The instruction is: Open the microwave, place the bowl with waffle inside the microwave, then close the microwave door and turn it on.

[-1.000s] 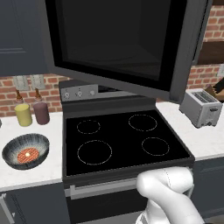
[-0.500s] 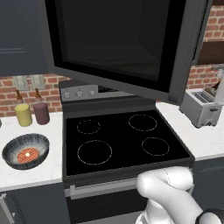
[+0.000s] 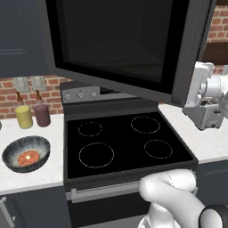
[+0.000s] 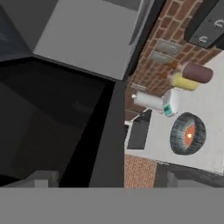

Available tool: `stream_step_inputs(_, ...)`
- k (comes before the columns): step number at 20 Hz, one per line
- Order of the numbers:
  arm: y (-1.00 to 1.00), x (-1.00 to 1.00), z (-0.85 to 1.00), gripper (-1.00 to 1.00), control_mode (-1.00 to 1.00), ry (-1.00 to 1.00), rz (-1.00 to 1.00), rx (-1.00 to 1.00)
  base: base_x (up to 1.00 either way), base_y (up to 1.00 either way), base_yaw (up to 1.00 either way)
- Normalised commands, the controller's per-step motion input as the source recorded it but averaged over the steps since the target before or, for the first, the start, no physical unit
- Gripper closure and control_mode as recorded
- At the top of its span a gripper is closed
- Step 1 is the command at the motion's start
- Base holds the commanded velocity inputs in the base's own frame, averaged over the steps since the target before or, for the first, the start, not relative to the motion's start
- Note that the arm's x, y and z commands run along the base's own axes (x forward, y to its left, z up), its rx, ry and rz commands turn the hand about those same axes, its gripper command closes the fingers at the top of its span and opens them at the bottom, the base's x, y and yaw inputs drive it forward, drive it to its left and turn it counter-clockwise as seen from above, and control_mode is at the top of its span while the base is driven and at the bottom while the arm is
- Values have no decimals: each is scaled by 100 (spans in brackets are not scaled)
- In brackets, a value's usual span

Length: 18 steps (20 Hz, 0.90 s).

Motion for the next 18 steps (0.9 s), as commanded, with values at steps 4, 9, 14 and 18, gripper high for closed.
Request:
stream_step_inputs(4, 100, -66, 0, -100, -100, -11, 44, -27, 0, 0, 0)
stream_step_inputs(9, 100, -82, 0, -100, -100, -19, 41, -32, 0, 0, 0)
stream_step_inputs(14, 100, -78, -2, -100, -100, -30, 34, -33, 0, 0, 0)
stream_step_inputs(18, 100, -29, -10, -100, -100, -27, 20, -17, 0, 0, 0)
